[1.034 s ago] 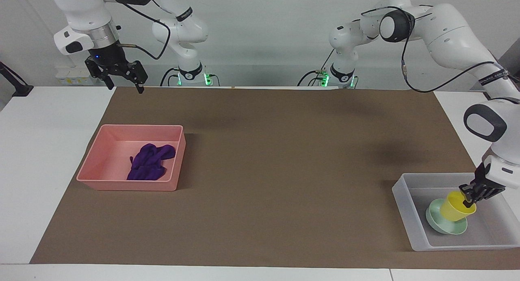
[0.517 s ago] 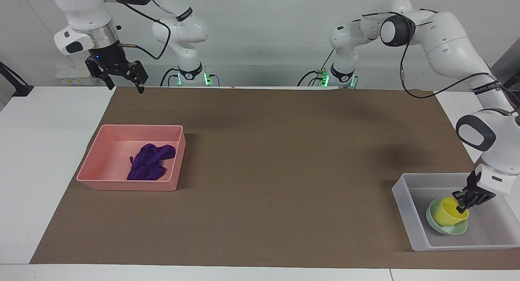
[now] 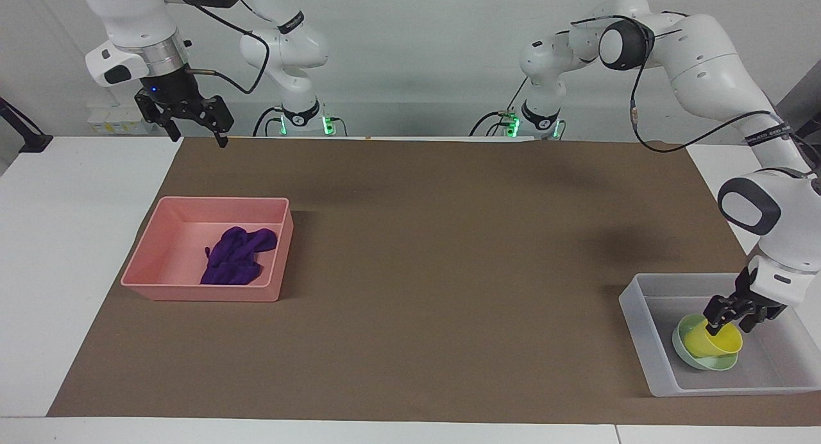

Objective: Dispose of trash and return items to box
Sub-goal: 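Lower the cup into the bowl and open the left gripper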

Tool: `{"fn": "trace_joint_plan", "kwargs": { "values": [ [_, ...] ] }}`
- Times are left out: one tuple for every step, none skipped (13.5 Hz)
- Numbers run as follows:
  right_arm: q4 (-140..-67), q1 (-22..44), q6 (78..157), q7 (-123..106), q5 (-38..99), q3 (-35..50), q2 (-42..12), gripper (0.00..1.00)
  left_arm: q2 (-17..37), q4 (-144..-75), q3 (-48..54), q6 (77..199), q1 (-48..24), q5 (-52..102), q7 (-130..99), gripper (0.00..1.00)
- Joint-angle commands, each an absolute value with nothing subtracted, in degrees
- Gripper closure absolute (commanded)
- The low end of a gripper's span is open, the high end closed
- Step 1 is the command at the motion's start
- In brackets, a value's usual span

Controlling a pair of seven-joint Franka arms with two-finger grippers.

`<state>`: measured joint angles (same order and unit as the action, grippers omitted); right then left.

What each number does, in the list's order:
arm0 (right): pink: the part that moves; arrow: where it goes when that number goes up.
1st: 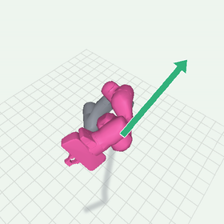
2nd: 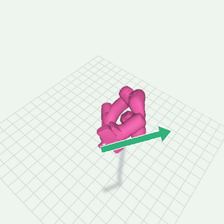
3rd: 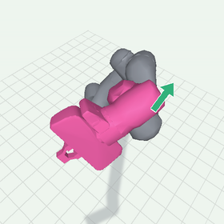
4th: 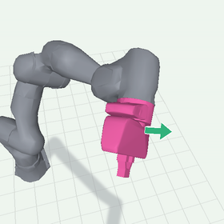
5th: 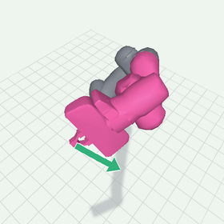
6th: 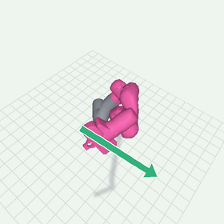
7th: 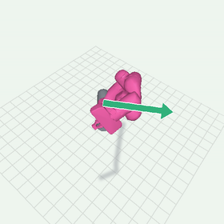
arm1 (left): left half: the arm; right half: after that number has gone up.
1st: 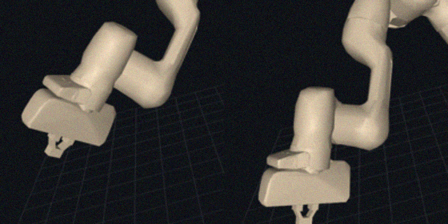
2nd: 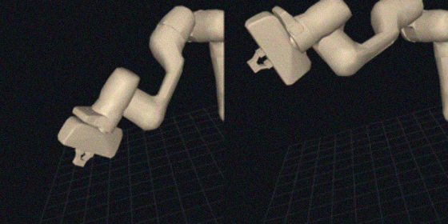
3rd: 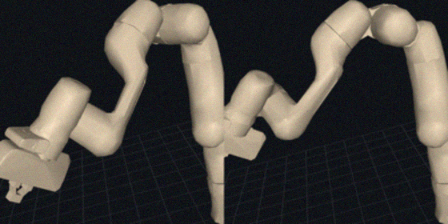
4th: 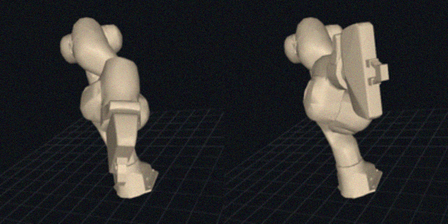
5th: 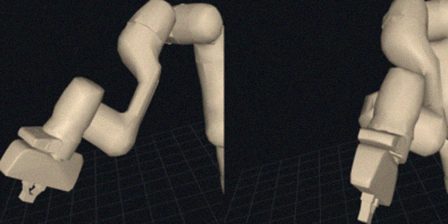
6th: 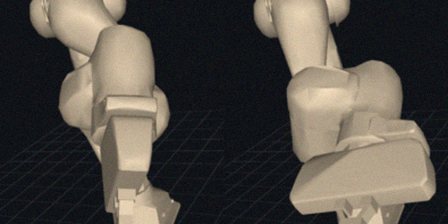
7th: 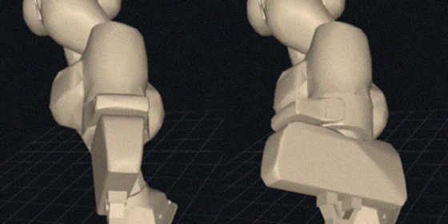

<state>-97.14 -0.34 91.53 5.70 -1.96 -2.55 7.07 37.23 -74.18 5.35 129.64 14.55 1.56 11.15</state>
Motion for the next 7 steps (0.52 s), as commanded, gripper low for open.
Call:
{"fn": "trace_joint_plan", "kwargs": {
  "values": [
    [-99.0, -1.2, 92.7, 3.9, -1.7, -2.3, 8.4, 0.00, 27.9, -82.2, 4.8, 128.6, 12.2, 1.7, 11.7, 0.00],
    [-99.1, -1.2, 92.7, 4.0, -1.7, -2.3, 8.4, 0.00, 24.0, -85.8, 4.8, 128.7, 11.4, 1.7, 11.7, 0.00],
    [-99.1, -1.1, 92.8, 4.0, -1.7, -2.3, 8.4, 0.00, 20.9, -88.7, 4.8, 128.6, 10.6, 1.7, 11.7, 0.00],
    [-99.1, -1.2, 93.2, 4.0, -1.7, -2.3, 8.4, 0.00, 17.8, -90.9, 4.8, 128.0, 9.6, 1.7, 11.6, 0.00],
    [-99.1, -1.2, 93.3, 4.0, -1.7, -2.3, 8.4, 0.00, 15.5, -91.7, 4.8, 125.9, 8.4, 1.7, 11.4, 0.00],
    [-99.1, -1.1, 93.3, 4.1, -1.7, -2.3, 8.4, 0.00, 13.8, -91.7, 4.8, 122.9, 7.7, 1.7, 11.4, 0.00],
    [-99.1, -1.1, 93.3, 4.1, -1.7, -2.3, 8.4, 0.00, 12.1, -91.5, 4.8, 120.6, 6.9, 1.7, 11.4, 0.00]
  ]
}}
